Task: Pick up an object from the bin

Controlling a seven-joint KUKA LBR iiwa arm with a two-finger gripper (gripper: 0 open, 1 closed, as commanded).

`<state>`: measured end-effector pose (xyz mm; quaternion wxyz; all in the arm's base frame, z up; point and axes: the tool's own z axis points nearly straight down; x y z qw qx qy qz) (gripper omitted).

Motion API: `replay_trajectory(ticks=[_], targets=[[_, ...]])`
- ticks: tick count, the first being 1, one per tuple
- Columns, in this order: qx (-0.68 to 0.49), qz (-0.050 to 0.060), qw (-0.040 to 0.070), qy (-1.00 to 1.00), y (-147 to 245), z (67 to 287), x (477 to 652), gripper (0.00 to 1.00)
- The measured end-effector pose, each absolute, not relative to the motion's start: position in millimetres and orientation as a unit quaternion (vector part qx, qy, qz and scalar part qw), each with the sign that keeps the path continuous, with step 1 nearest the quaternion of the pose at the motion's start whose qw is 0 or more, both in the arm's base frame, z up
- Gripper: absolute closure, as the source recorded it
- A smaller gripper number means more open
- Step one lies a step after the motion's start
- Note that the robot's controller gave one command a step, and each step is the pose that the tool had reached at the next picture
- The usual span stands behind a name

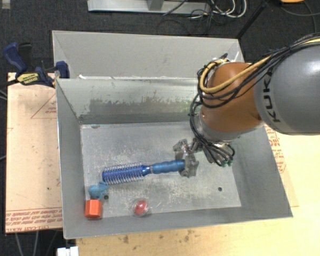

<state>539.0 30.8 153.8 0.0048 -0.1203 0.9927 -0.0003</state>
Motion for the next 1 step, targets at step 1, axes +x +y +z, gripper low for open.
replay_trajectory(ticks=[1], targets=[[-0.132,0.000,0.004,0.991,40.0,189.7,557.4,1.00]])
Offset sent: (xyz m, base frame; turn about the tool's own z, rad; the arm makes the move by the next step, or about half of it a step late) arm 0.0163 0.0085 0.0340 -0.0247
